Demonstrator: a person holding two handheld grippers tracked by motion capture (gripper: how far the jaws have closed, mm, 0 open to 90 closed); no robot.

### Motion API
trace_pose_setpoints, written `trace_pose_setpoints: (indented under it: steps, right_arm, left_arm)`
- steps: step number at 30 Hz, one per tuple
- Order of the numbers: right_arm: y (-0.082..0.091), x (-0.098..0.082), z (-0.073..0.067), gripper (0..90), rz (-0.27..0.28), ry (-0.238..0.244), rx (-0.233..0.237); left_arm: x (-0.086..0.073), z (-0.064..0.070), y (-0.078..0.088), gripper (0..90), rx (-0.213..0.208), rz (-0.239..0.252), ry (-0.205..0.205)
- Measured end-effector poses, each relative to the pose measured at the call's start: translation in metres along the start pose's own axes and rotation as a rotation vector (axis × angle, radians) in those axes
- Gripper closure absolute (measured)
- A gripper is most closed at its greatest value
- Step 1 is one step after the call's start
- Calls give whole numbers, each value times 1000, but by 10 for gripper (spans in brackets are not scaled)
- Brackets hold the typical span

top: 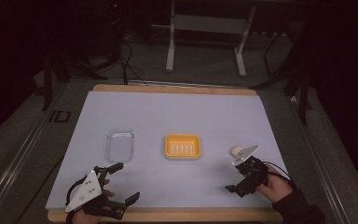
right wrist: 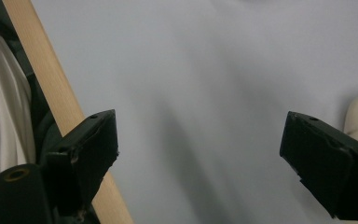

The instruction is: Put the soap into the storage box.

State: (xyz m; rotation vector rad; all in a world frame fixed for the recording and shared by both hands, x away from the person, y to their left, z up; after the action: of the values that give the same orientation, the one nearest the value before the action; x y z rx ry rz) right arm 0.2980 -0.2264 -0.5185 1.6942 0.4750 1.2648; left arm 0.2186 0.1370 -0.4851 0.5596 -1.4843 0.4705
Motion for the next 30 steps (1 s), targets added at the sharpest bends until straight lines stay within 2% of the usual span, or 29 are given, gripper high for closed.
trace_pose_setpoints:
  steps: [5, 8, 10, 14, 19, 22, 23, 24, 30]
  right_arm:
    - [-2, -3, 3, 111, -41, -15, -4]
    - [-4, -8, 7, 111, -110, -37, -22]
    - [-5, -10, 9, 112, -133, -42, -26]
    - [-4, -11, 12, 112, -154, -49, -46]
    - [-6, -14, 12, 113, -195, -60, -20]
    - [-6, -16, 13, 123, -215, -67, -29]
    - [-6, -17, 14, 123, -225, -77, -23]
    - [-4, -20, 16, 123, -262, -92, -29]
    - [-2, -27, 21, 123, -334, -143, -25]
  left_arm:
    - [0, 0, 0, 11, 0, -2, 0]
    - [-1, 0, 0, 11, -1, -4, -1]
    - [-1, 0, 0, 11, -2, -5, -2]
    - [-1, 0, -1, 11, -1, -7, -3]
    - [-1, 1, -1, 11, -3, -9, -4]
    - [-1, 1, -1, 11, -3, -10, -4]
    - [-1, 1, -1, 11, -3, -10, -4]
    - [-2, 1, -1, 11, -2, -14, -5]
    - [-2, 1, -1, 11, -3, -17, -8]
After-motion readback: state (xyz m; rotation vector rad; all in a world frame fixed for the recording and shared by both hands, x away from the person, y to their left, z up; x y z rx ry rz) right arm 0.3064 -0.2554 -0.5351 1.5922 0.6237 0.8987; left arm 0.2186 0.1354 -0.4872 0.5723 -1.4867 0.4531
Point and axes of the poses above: each handheld gripper's, and its own axes: y roughly backward along the jaws, x roughly out of its top, z roughly to its right, the point moved 7 cm from there along -y, roughly forward along the jaws, and after that the axes turned 6 degrees about z, right-handed, at the moved point
